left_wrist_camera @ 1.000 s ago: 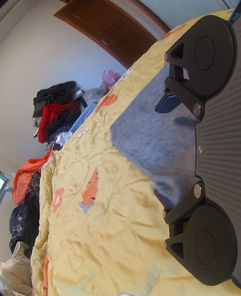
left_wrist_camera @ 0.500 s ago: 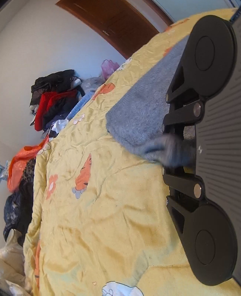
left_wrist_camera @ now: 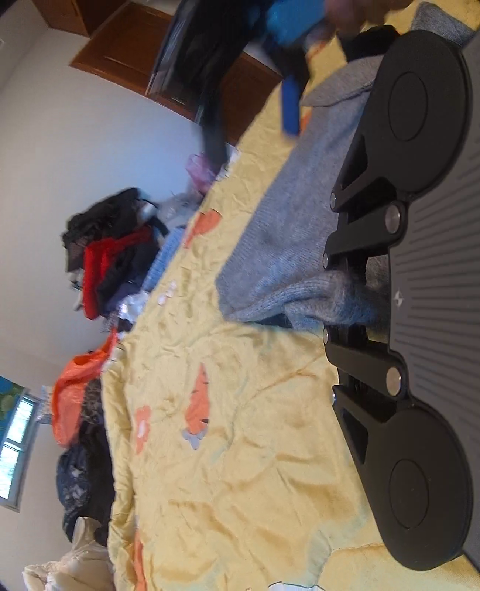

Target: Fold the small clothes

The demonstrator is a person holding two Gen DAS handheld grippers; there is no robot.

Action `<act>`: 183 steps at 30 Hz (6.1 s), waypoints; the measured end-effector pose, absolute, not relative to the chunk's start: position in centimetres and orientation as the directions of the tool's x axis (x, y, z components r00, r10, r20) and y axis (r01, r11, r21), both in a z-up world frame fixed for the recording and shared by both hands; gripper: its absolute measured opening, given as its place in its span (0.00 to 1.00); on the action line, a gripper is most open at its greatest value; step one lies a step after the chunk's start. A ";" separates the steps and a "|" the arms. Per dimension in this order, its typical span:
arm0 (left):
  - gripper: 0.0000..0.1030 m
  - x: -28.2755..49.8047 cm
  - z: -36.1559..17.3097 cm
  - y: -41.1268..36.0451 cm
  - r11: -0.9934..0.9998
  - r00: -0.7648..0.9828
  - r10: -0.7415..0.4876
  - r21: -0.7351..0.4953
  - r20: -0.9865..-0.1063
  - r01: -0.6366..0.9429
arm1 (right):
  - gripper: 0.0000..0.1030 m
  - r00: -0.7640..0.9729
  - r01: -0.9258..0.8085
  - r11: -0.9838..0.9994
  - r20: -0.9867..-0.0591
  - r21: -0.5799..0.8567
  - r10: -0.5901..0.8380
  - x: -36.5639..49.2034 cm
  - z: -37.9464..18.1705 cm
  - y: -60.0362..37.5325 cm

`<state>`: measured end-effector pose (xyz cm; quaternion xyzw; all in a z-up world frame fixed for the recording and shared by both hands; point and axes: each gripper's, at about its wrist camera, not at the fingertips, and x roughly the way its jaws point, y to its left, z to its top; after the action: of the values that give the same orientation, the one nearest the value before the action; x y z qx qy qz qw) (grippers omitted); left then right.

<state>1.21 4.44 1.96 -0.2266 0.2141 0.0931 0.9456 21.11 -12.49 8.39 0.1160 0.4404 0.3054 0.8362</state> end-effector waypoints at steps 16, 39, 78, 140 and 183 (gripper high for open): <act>0.09 1.6 2.5 2.4 0.944 0.912 0.004 -0.301 -0.410 -0.139 | 0.91 0.211 -0.764 0.644 -0.958 -0.037 0.196 22.0 3.2 7.9; 0.09 2.6 7.8 -13.8 0.952 0.895 -0.300 -0.048 -0.329 0.302 | 0.16 0.356 -0.551 0.741 -0.695 0.384 0.625 22.0 12.4 -20.5; 0.59 -2.0 4.1 -12.4 0.841 0.830 -0.391 0.212 -0.397 0.498 | 0.83 0.683 -0.125 0.726 -0.472 0.676 0.557 13.7 3.5 -42.3; 0.28 21.7 2.3 -11.3 0.926 0.647 -0.372 -0.318 -0.665 0.206 | 0.30 0.614 -0.084 0.719 -0.532 0.690 0.583 21.7 -1.1 -37.7; 0.22 12.2 2.6 -0.2 0.883 0.571 -0.436 -0.452 -0.695 0.124 | 0.26 0.425 -0.207 0.696 -0.577 0.688 0.697 15.6 -1.0 -28.8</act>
<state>12.23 -0.22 2.62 -0.1798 0.4340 -0.1613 0.8679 15.61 -28.82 -0.95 0.2690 0.4554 0.2827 0.8002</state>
